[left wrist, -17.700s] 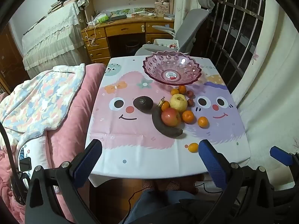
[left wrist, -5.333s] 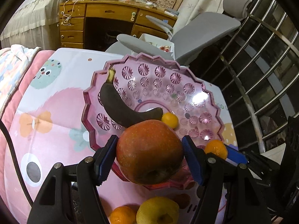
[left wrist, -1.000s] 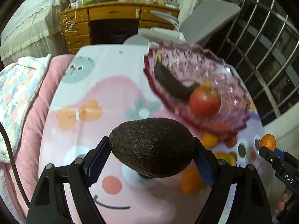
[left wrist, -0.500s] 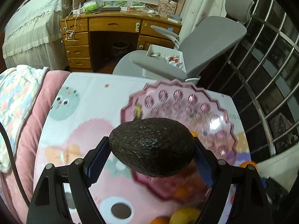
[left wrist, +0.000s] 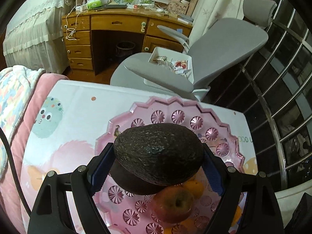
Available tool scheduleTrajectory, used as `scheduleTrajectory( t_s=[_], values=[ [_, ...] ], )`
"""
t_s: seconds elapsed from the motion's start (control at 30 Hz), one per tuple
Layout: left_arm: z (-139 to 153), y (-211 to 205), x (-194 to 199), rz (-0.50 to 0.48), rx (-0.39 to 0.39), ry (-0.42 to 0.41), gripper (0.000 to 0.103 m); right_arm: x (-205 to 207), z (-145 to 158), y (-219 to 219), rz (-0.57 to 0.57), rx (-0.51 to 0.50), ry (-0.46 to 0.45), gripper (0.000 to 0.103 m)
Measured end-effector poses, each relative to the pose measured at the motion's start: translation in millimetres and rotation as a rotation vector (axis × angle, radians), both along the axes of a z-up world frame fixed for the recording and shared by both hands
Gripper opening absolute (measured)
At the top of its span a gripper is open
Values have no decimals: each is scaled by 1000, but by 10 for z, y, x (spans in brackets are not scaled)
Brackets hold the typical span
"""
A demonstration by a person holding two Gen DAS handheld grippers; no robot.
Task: Organize fruits
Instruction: 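Place the avocado and mandarin into the pink bowl and release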
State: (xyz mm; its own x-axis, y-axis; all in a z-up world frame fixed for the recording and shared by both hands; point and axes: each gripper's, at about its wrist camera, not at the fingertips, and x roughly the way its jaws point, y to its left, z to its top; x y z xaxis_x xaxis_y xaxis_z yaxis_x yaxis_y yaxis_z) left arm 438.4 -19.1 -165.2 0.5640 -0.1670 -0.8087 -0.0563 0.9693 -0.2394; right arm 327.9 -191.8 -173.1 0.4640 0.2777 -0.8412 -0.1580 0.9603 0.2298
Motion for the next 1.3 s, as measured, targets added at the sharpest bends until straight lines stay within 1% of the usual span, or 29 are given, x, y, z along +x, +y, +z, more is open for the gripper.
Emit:
scheduleTrajectory(
  t_s=[0.13,0.33,0.4,0.47,0.53,0.63,0.73,1.03,1.3],
  values=[
    [-124,-46,44,-2,6,35,84,36,-71,-20,-4,30,31,45],
    [-172,-59,67,-17,5,63,84,57,-104,-29,-16,36,41,46],
    [-174,-47,62,-19,1,70,84,41,-88,-25,-21,40,36,49],
    [-140,-28,32,-24,-10,55,85,12,-47,-24,-29,45,23,54],
    [-46,-5,-12,-37,-34,12,86,-24,4,-25,-42,47,4,56],
    [101,30,-108,-60,-37,-33,88,-80,52,-10,-62,49,-8,56],
    [174,101,-216,-66,-43,-41,88,-167,104,24,-80,48,-23,56],
    [168,379,-629,-90,-65,-18,88,-526,150,188,-134,34,-46,57],
    [113,582,-1012,-132,-66,9,88,-853,132,325,-187,33,-39,57]
  ],
)
